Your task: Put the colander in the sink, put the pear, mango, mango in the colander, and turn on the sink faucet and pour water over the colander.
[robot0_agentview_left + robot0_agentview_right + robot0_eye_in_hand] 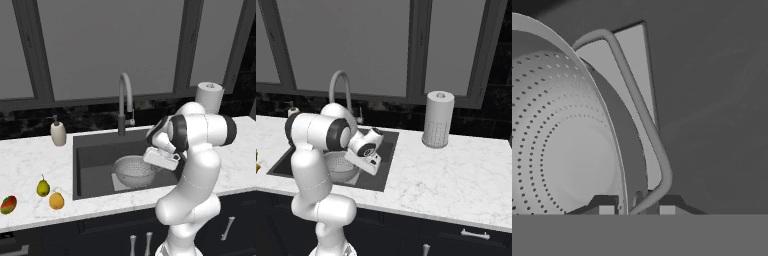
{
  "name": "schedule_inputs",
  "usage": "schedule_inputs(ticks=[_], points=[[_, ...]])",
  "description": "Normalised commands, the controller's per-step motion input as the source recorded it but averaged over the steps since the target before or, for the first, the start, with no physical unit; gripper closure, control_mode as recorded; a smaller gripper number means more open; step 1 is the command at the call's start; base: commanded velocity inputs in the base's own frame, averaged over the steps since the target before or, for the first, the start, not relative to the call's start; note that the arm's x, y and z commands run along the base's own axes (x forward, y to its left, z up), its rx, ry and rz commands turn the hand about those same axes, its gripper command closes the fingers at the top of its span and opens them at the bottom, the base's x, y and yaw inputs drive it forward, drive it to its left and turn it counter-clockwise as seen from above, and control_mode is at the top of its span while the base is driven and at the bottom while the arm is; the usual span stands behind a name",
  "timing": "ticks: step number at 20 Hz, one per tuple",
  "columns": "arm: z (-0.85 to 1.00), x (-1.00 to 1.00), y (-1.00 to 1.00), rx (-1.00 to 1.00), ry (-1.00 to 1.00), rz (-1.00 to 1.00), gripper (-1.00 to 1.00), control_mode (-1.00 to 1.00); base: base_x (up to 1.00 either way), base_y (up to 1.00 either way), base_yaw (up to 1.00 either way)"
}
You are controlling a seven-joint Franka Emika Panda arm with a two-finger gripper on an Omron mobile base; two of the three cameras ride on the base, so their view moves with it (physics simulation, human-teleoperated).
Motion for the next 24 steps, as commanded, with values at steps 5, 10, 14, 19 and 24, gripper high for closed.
schedule_inputs(ticks=[5, 10, 14, 19, 24], points=[[-0.26, 0.1, 0.02, 0.0, 0.0, 0.0, 1.0, -1.0, 0.0, 0.0, 0.0], [-0.1, 0.29, 0.04, 0.0, -0.01, 0.0, 1.0, -1.0, 0.0, 0.0, 0.0], [-0.1, 0.11, 0.06, 0.0, -0.06, 0.0, 1.0, -1.0, 0.0, 0.0, 0.0], [-0.11, 0.04, 0.12, 0.0, -0.01, -0.03, 1.0, -1.0, 0.0, 0.0, 0.0], [-0.16, 0.01, 0.1, 0.0, 0.0, -0.04, 1.0, -1.0, 0.0, 0.0, 0.0]])
